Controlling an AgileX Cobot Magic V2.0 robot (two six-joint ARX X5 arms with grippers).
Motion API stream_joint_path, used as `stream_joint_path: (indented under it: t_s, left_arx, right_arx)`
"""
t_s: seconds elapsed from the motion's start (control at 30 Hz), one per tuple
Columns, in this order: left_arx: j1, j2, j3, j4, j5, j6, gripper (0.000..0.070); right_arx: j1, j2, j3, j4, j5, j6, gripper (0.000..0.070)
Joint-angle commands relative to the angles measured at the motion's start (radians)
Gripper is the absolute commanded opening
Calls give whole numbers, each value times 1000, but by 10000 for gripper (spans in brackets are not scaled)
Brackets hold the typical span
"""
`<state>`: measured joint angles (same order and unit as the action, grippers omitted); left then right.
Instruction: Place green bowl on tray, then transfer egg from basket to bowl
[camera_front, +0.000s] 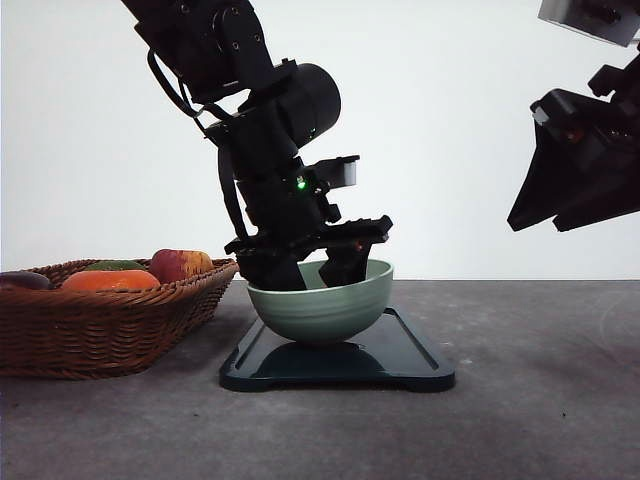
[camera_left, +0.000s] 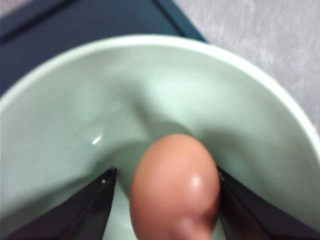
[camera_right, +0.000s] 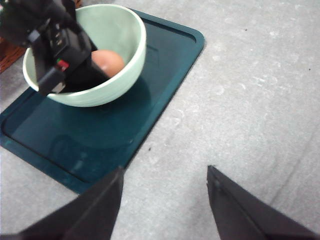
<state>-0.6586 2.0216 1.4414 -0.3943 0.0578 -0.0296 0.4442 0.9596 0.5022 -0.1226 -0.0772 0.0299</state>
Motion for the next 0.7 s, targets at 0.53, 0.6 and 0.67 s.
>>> stream_joint_path:
  t_s: [0.53,0.6,0.67]
  left_arx:
    - [26,-1,386,-410,1,-3,392]
    - [46,-24,388,-459,1,4,391]
    - [70,-49,384,-496,1,4,390]
  right_arx:
    - [4,6,1,9,0,-7,329]
    - [4,6,1,8,0,-7,329]
    - [4,6,1,8,0,-7,329]
